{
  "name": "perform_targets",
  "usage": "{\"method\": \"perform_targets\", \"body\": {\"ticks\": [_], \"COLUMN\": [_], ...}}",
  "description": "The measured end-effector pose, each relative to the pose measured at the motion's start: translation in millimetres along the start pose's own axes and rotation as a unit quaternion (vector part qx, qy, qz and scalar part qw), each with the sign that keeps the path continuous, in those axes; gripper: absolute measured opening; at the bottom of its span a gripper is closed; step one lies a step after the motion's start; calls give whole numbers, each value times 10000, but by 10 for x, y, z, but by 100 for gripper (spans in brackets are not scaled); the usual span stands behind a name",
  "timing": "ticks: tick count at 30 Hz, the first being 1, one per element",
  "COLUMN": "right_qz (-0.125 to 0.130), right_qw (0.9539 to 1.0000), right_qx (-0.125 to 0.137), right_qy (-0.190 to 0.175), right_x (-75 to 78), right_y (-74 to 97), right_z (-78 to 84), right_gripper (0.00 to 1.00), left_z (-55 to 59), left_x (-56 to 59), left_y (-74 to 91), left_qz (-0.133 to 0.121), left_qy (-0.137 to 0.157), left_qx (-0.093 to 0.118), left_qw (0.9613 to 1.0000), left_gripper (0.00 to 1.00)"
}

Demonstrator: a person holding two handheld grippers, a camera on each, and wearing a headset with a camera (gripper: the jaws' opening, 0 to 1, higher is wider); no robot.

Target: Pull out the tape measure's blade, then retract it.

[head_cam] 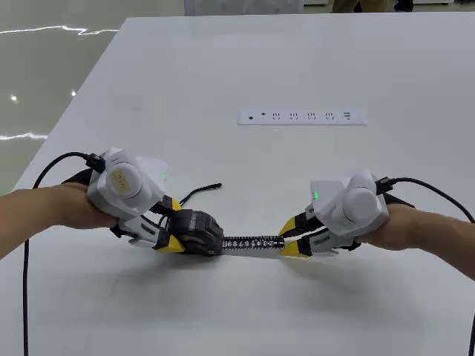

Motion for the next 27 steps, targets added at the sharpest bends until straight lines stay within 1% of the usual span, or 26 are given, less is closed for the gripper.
{"method": "perform_targets", "body": {"ticks": [8, 12, 15, 17, 18, 22, 24, 25, 27], "right_qz": [6, 1, 1, -2, -1, -3, -6, -7, -4], "right_qw": [10000, 10000, 10000, 10000, 10000, 10000, 10000, 10000, 10000], "right_qx": [-3, -1, -1, 1, -1, 0, -5, -4, -5], "right_qy": [9, 3, -7, -17, -13, -18, -9, -13, -12], "right_x": [1, -2, 37, 4, 22, 3, 5, 3, -3], "right_y": [14, 24, 1, 30, 18, 36, 37, 42, 51], "right_z": [10, 9, 50, 22, 42, 34, 41, 41, 35], "right_gripper": [11, 11, 11, 11, 11, 11, 11, 11, 11], "left_z": [-31, -21, -18, 5, 16, 19, -4, 17, 23], "left_x": [15, 15, 13, 12, 11, -1, 1, 2, -3], "left_y": [-2, 4, 6, 13, 16, 9, 2, 9, 7], "left_qz": [-4, -6, -7, -8, -8, -9, -13, -12, -13], "left_qy": [7, 12, 14, 14, 17, 19, 22, 22, 25], "left_qx": [1, 5, 5, 8, 8, 9, 9, 7, 6], "left_qw": [10000, 10000, 10000, 10000, 10000, 10000, 10000, 10000, 10000], "left_gripper": [26, 26, 26, 26, 26, 26, 26, 26, 26]}}
Point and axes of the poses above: the centre of the closed fingertips' face, and the gripper's own axes: y roughly backward along the fingers, x roughly to its right, z roughly out of its underside, the point moved 2 cm from there along y, roughly backward along the fingers, and after that the axes turned 9 degrees about -y, right-handed, at the moved point
